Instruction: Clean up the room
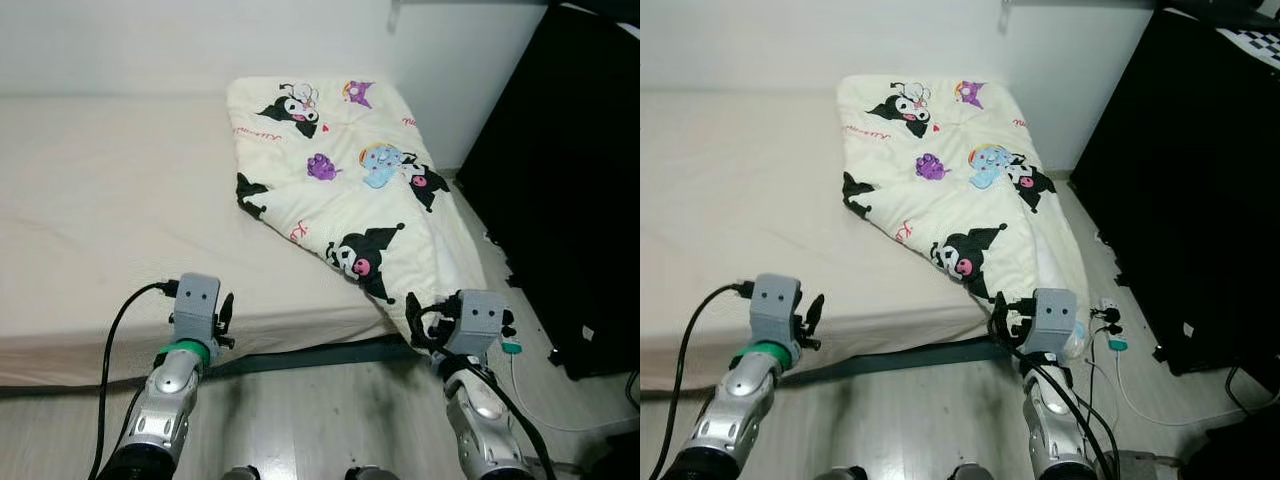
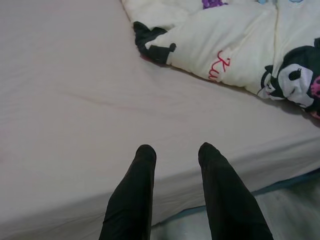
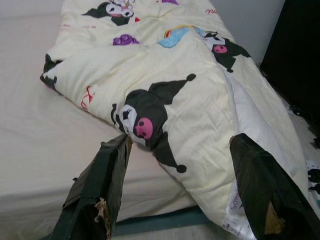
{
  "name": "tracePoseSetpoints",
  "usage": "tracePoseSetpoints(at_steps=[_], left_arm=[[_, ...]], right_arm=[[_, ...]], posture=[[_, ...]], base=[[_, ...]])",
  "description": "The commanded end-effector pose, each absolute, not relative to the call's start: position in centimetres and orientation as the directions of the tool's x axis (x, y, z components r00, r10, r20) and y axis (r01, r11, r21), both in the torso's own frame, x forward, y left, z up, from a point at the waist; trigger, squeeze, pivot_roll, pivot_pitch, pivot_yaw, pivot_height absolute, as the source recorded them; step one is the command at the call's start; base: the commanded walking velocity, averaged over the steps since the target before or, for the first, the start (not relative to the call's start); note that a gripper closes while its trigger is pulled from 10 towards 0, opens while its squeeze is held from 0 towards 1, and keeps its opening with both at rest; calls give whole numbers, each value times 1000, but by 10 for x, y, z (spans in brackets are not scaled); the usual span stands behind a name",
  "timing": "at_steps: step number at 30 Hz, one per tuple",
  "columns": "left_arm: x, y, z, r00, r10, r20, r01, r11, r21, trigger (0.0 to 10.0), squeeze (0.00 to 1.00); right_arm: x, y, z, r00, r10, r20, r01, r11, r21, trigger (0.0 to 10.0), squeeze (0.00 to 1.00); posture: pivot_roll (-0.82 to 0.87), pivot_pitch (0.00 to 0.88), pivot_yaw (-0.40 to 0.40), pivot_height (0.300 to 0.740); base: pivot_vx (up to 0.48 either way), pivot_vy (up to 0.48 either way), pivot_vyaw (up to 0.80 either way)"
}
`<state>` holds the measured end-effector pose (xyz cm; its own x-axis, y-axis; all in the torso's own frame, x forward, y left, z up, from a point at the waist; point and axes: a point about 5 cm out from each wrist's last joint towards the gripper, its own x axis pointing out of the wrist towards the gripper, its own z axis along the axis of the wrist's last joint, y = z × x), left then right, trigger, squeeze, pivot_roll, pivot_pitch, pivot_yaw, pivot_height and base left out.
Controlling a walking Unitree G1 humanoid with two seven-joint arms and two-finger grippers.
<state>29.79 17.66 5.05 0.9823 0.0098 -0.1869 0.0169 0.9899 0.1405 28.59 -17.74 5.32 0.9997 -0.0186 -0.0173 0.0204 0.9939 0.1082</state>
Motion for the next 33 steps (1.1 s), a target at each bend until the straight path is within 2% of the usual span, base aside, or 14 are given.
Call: tracePoseSetpoints(at_steps=[1, 9, 12, 23, 33], left_arm=[[293, 174, 43, 977, 10, -215, 19, 991, 136, 10000, 0], [293, 171, 43, 979, 16, -202, 17, 987, 161, 10000, 0], [296, 166, 43, 980, 1, -198, 33, 985, 170, 10000, 0], [307, 158, 49, 983, -14, -183, 48, 982, 184, 10000, 0], [308, 163, 51, 985, -8, -170, 43, 979, 199, 10000, 0]], right_arm=[[284, -179, 52, 999, -31, -19, 33, 991, 130, 10000, 0], [288, -180, 55, 1000, -26, -13, 27, 991, 131, 10000, 0], [291, -179, 54, 999, -25, -21, 27, 991, 133, 10000, 0], [300, -175, 60, 1000, -15, -11, 16, 991, 133, 10000, 0], [297, -177, 54, 999, -23, -30, 26, 991, 129, 10000, 0]], posture=[[0, 55, 2, 740], [-1, 37, -6, 740], [1, 0, -6, 740], [0, 0, -11, 740], [15, 0, -3, 740]], base=[[0, 0, 0], [0, 0, 0], [0, 0, 0], [0, 0, 0], [0, 0, 0]])
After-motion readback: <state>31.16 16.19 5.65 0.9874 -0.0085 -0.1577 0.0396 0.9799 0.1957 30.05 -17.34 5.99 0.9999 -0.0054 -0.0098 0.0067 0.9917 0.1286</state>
